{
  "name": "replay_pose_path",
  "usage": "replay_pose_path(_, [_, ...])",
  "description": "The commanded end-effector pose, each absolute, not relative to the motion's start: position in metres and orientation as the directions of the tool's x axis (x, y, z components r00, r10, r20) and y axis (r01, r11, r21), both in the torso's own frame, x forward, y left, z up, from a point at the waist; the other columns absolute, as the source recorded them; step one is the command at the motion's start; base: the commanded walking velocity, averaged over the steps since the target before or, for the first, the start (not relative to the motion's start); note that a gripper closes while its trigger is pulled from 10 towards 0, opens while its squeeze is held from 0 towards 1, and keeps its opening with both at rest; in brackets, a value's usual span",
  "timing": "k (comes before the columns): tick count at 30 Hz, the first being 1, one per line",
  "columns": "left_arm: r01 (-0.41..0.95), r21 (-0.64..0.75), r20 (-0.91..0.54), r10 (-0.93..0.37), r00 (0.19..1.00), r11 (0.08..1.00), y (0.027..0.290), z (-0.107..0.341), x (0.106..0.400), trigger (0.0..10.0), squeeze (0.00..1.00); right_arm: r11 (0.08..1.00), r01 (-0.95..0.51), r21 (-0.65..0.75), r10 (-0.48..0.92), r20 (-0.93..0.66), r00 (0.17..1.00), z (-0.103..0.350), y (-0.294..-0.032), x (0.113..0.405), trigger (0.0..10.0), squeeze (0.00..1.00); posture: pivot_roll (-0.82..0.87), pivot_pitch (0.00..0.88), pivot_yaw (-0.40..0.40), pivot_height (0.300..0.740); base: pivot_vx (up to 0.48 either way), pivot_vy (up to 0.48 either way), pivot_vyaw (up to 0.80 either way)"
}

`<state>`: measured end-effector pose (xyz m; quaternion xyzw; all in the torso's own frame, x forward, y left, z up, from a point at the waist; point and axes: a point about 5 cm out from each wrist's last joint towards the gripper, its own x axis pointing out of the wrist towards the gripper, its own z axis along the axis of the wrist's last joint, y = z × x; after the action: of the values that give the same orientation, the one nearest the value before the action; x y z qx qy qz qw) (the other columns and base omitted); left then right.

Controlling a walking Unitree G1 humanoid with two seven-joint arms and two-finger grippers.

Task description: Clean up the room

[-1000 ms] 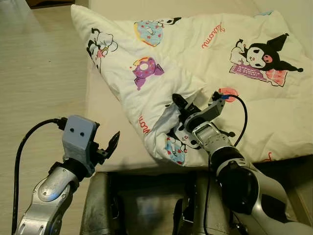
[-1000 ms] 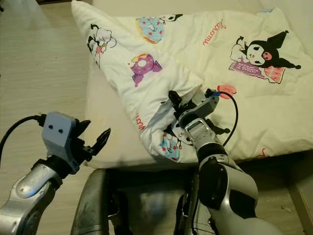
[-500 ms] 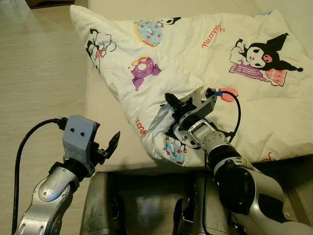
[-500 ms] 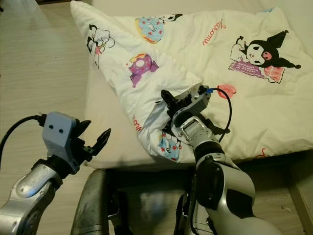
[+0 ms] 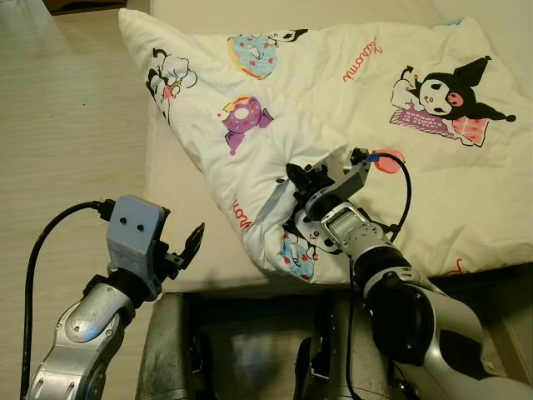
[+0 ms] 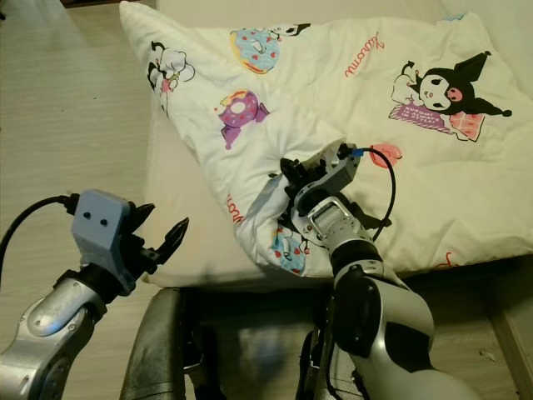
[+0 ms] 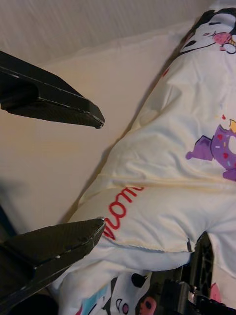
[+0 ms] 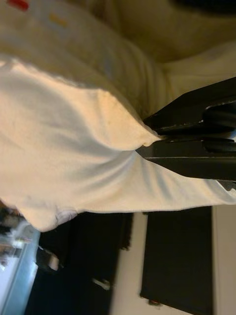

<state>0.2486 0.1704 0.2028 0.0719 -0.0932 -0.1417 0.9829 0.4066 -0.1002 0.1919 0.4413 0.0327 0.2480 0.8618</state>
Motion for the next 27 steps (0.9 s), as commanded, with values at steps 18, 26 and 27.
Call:
replay_pose_path(18, [0.159,0.147,0.393,-0.205,0.896,0.976,0.258,0.292,0.239,10.0,0.0,0.227,-0.883,0.412,0.959,0.061,0.276,0.159,0.043,0.336,0.0,0.0,0.11,0.38,-0.043,0.575,0.0,0.0,0.0])
replay_pose_path(26, [0.249,0.116,0.466,-0.274,0.842,0.962,0.256,0.321,0.235,10.0,0.0,0.171,-0.955,0.243,0.973,-0.194,0.125,0.1,0.045,0.3,0.0,0.0,0.11,0.383,-0.045,0.575,0.0,0.0,0.0])
replay_pose_path(27, [0.249,0.116,0.466,-0.274,0.842,0.962,0.256,0.321,0.235,10.0,0.0,0.171,-0.955,0.243,0.973,-0.194,0.125,0.1,0.045,0.3,0.0,0.0,0.11,0.383,-0.045,0.575,0.0,0.0,0.0])
